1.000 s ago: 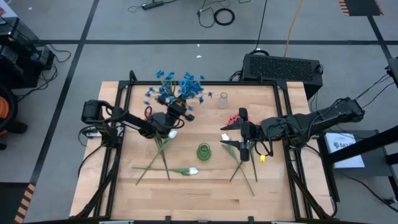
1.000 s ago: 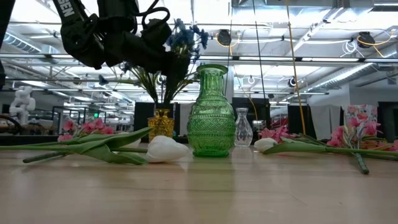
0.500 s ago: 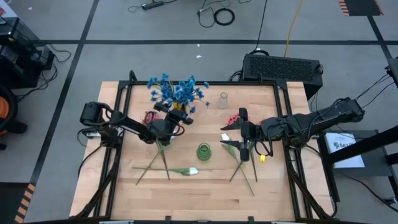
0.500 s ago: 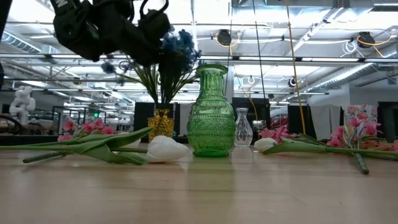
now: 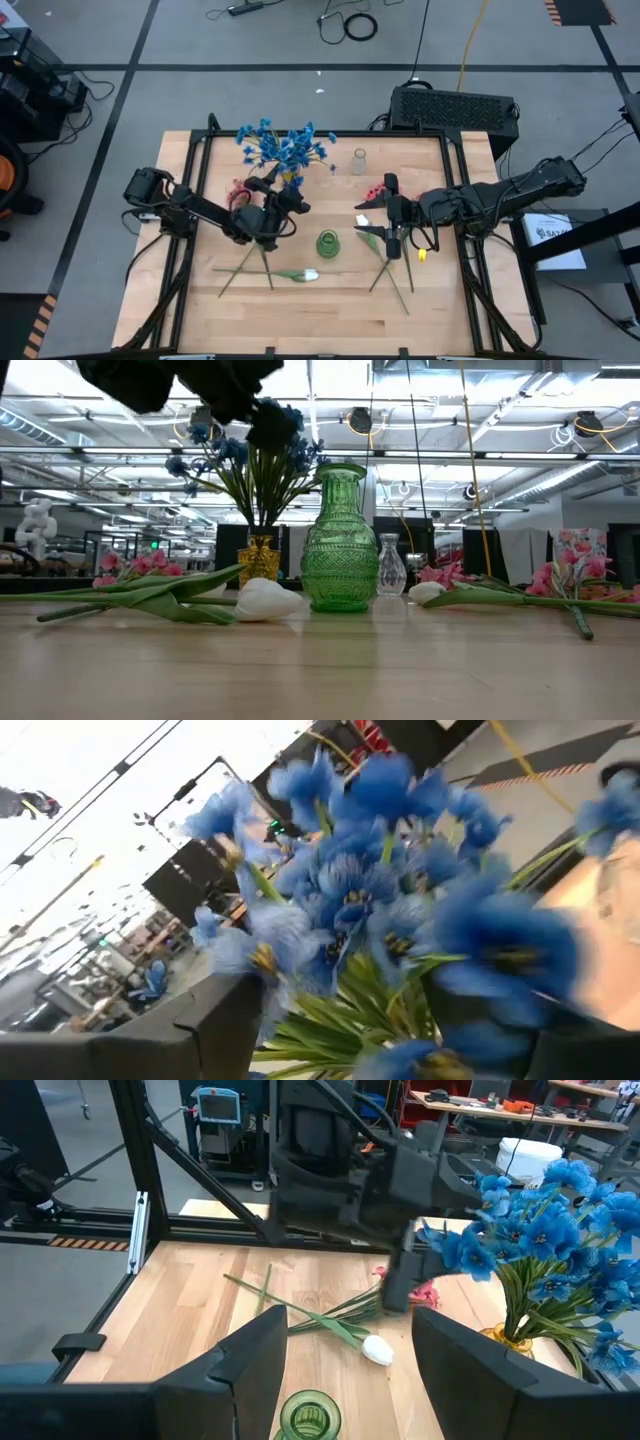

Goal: Sort flowers into vase by color
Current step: Put the blue flowers into the yellow vase, then put the top left white tulip into the transparent vase

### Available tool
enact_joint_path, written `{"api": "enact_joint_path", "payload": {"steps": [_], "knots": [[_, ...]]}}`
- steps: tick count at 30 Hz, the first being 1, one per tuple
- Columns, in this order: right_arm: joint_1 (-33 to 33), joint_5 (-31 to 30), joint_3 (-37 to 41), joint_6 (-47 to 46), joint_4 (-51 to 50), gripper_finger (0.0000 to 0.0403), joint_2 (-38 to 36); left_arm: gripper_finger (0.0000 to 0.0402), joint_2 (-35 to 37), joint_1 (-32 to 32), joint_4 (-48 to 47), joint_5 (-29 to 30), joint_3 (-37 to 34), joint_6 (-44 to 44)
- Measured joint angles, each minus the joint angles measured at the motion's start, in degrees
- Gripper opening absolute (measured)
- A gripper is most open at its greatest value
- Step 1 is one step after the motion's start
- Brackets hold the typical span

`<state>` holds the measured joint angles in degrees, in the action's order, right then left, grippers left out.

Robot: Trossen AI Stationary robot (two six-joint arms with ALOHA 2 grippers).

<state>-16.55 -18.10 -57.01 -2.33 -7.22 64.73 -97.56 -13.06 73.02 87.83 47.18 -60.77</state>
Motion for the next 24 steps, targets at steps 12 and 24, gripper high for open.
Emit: {"api": "enact_joint_path", "payload": {"steps": [12, 24], "knots": [[0.0, 0.0, 0.0, 0.0, 0.0, 0.0208, 0.0, 0.0268, 6.7, -7.6, -0.2, 2.3, 0.2, 1.6], [0.0, 0.0, 0.0, 0.0, 0.0, 0.0208, 0.0, 0.0264, 10.8, -15.1, 0.2, -1.9, 0.2, 1.9]]}}
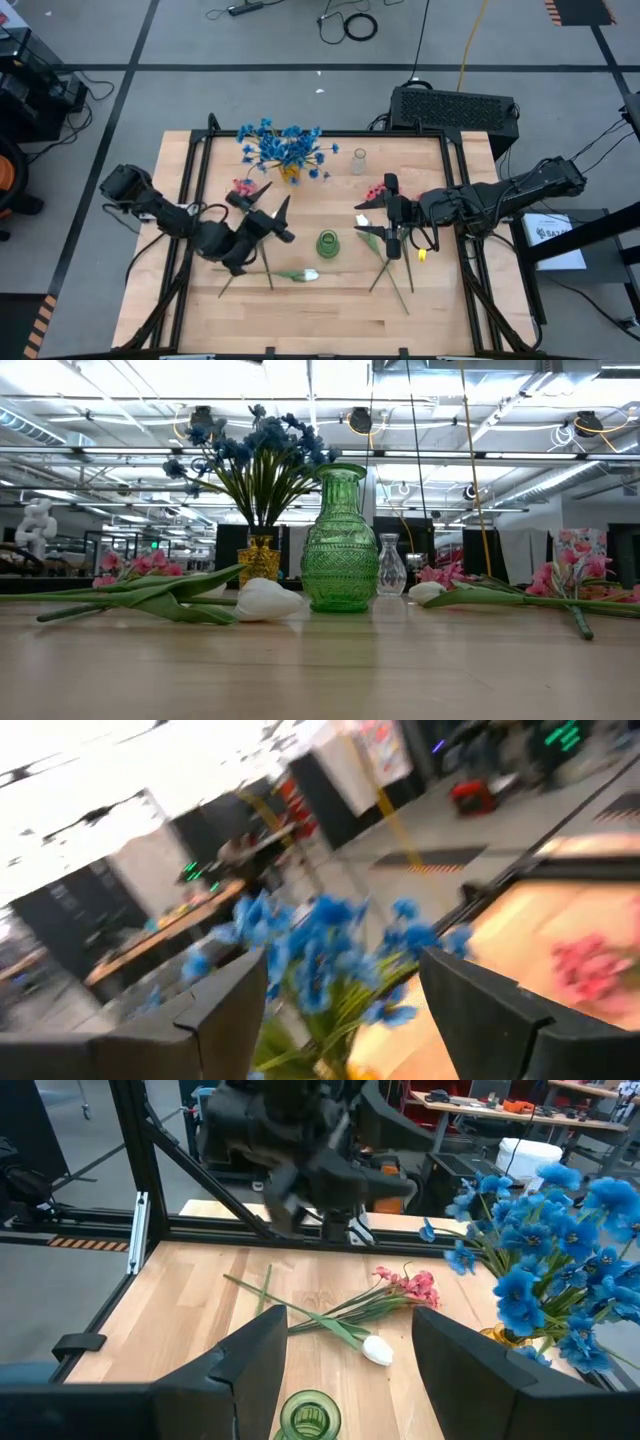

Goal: Sort flowers into vase by color
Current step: Put the top left white tulip into the transparent vase

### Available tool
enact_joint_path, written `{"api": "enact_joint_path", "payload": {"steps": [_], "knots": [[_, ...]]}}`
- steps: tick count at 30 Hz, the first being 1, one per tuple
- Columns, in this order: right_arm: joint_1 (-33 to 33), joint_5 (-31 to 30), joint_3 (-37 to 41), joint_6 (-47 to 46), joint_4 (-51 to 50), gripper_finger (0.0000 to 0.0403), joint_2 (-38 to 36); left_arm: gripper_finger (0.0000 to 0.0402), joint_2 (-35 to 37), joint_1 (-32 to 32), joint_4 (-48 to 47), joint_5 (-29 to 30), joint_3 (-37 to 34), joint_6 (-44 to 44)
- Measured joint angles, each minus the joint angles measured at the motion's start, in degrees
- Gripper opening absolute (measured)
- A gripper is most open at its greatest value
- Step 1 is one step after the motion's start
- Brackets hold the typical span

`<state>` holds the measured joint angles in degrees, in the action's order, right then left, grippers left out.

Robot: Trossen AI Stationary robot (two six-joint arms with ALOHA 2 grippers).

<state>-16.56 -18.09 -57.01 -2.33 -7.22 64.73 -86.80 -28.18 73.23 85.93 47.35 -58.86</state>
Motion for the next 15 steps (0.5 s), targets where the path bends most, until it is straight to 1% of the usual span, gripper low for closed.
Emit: {"api": "enact_joint_path", "payload": {"steps": [6, 8, 10, 12, 13, 14, 15], "knots": [[0.0, 0.0, 0.0, 0.0, 0.0, 0.0208, 0.0, 0.0249, 6.5, -0.8, -1.4, -12.6, 0.0, -0.5], [0.0, 0.0, 0.0, 0.0, 0.0, 0.0208, 0.0, 0.0244, 9.0, -0.4, -5.0, -14.5, 0.0, -0.4], [0.0, 0.0, 0.0, 0.0, 0.1, 0.0208, 0.0, 0.0239, 11.6, -0.4, -9.7, -14.7, 0.0, 1.6], [0.0, 0.0, 0.0, 0.0, 0.1, 0.0208, 0.0, 0.0236, 14.0, -0.6, -16.2, -15.6, 0.0, 7.7], [0.0, 0.0, 0.0, 0.0, 0.1, 0.0208, 0.0, 0.0235, 14.9, -1.0, -20.8, -16.9, 0.1, 12.7], [0.0, 0.0, 0.0, 0.0, 0.1, 0.0208, 0.0, 0.0235, 15.6, -1.3, -26.3, -19.3, 0.1, 18.3], [0.0, 0.0, 0.0, 0.0, 0.1, 0.0208, 0.0, 0.0235, 16.2, -1.3, -32.5, -23.2, 0.1, 24.0]]}}
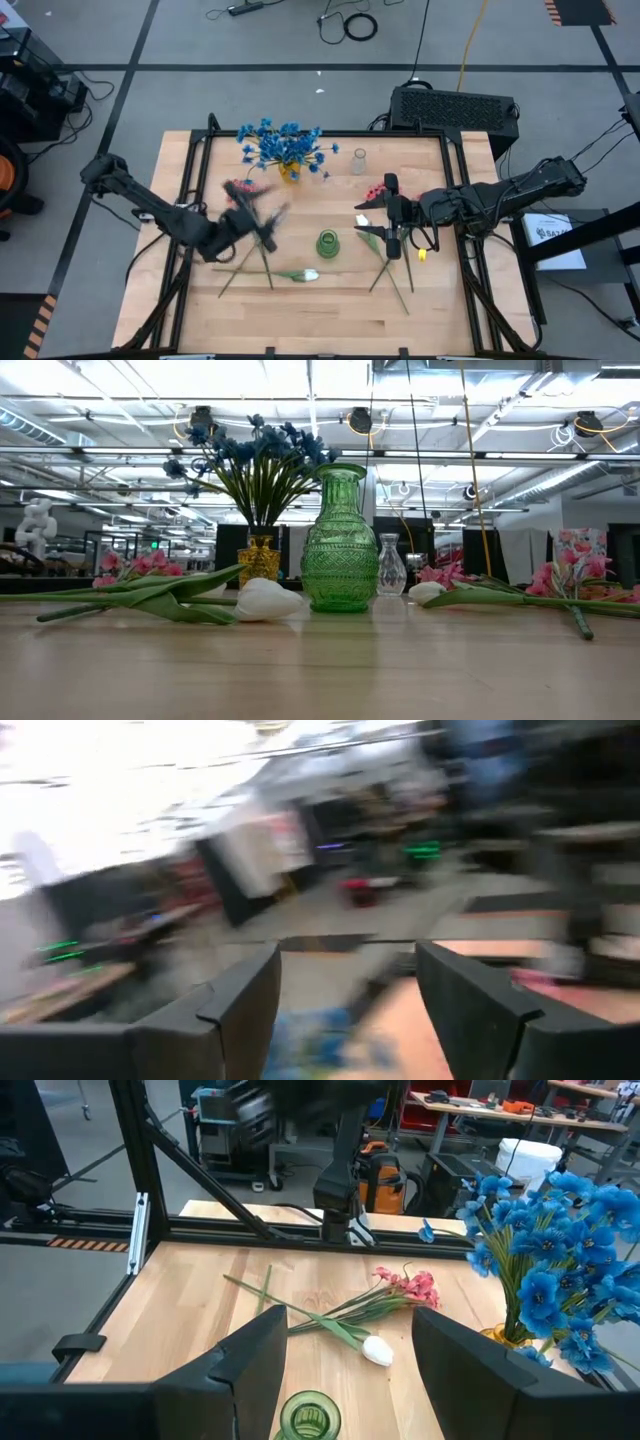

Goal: Sort flowers into vase by color
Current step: Put the top left white tulip into the transparent vase

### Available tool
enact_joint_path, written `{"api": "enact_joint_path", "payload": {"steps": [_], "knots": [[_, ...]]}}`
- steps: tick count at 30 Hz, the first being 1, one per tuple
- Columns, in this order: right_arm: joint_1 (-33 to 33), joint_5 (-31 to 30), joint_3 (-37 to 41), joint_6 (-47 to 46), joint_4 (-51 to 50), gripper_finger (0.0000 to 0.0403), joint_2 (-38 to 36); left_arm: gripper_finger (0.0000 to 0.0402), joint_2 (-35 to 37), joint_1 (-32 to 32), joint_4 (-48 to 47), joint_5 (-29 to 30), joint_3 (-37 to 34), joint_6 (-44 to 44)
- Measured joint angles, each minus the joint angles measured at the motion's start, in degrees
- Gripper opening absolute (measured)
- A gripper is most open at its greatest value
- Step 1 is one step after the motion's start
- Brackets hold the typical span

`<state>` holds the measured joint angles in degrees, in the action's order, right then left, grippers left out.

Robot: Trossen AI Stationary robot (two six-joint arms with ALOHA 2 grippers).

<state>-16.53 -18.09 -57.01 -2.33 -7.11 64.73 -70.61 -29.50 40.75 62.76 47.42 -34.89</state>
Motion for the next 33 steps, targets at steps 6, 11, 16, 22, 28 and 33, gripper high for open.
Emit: {"api": "enact_joint_path", "payload": {"steps": [6, 11, 16, 22, 28, 33], "knots": [[0.0, 0.0, 0.0, -1.1, -0.1, 0.0208, 0.0, 0.0235, 0.2, 0.2, -14.4, -18.2, 0.0, 23.4], [0.0, 0.0, 0.0, -3.4, -1.5, 0.0208, 0.0, 0.0235, -0.5, -1.0, -16.6, -20.0, 0.8, 28.4], [0.0, 0.0, 0.0, -10.3, -6.5, 0.0208, 0.0, 0.0234, 1.0, 0.0, -29.4, -19.8, 9.5, 28.6], [-0.1, 0.0, 0.0, -19.9, -17.0, 0.0208, 1.0, 0.0234, 1.5, 3.3, -64.8, -26.7, 23.1, 42.3], [-0.1, 0.0, 0.0, -24.5, -22.3, 0.0208, 3.8, 0.0234, 1.7, 1.0, -78.5, -26.3, 22.2, 51.4], [-0.1, 0.0, 0.0, -25.2, -23.0, 0.0208, 6.4, 0.0234, 1.7, -1.7, -79.5, -22.4, 16.9, 56.0]]}}
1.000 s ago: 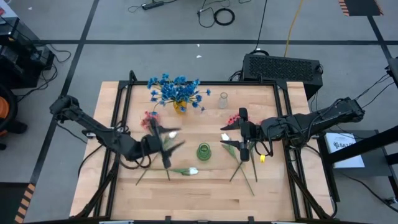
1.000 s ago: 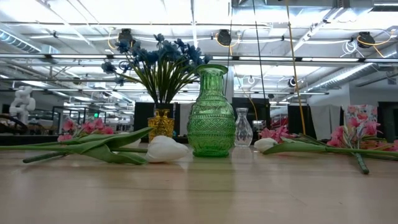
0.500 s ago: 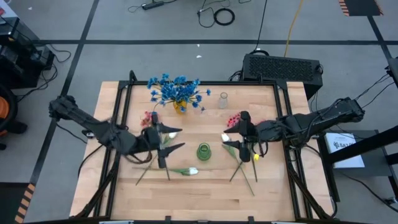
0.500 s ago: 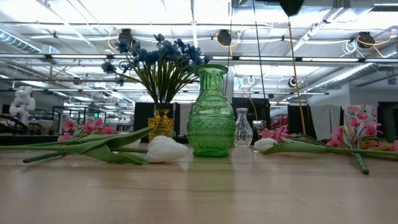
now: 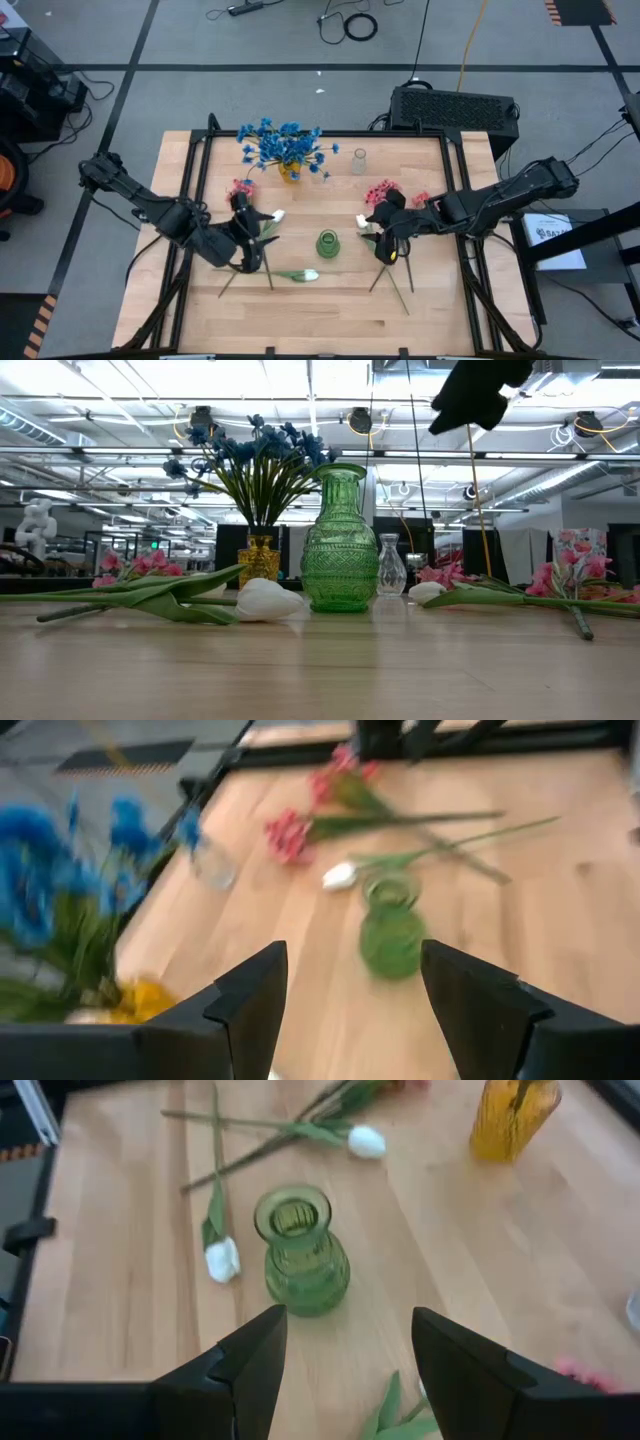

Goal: Sort flowers into vase by color
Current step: Put the top left white tulip into the transparent vase

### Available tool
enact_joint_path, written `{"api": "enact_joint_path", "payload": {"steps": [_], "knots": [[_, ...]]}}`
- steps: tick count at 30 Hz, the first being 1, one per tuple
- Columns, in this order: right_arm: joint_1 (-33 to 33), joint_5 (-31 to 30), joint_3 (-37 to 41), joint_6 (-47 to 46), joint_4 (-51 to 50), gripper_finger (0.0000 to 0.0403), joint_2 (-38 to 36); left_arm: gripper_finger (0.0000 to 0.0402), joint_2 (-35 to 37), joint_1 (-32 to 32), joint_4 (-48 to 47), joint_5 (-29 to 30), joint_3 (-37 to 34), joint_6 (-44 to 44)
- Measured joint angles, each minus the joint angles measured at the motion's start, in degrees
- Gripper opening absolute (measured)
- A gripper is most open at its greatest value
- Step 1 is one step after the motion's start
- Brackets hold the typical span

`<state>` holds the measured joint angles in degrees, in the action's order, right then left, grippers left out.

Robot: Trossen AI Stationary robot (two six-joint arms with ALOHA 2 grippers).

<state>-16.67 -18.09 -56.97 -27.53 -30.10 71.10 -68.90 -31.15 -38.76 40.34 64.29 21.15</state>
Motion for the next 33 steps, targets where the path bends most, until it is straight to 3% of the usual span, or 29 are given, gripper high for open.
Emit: {"api": "enact_joint_path", "payload": {"steps": [8, 14, 22, 29, 33], "knots": [[-4.2, -3.5, 0.0, -5.6, -7.3, 0.0208, 5.3, 0.0234, 0.0, -8.0, -0.6, -2.7, -8.8, 17.5], [-6.6, -7.7, 0.0, -10.1, -13.0, 0.0208, 6.0, 0.0234, -0.1, -12.5, -0.2, 0.8, -13.3, 26.4], [-5.7, -14.7, 0.0, -17.3, -27.3, 0.0208, 6.0, 0.0234, -0.1, -13.1, 5.5, 5.9, -18.7, 28.0], [-0.4, -9.5, 0.8, -19.9, -28.8, 0.0193, 6.0, 0.0235, -0.2, -13.1, 11.8, 9.4, -22.7, 28.1], [0.4, -9.4, 2.8, -33.5, -26.8, 0.0180, 6.0, 0.0235, -0.4, -13.1, 14.3, 9.6, -24.3, 28.1]]}}
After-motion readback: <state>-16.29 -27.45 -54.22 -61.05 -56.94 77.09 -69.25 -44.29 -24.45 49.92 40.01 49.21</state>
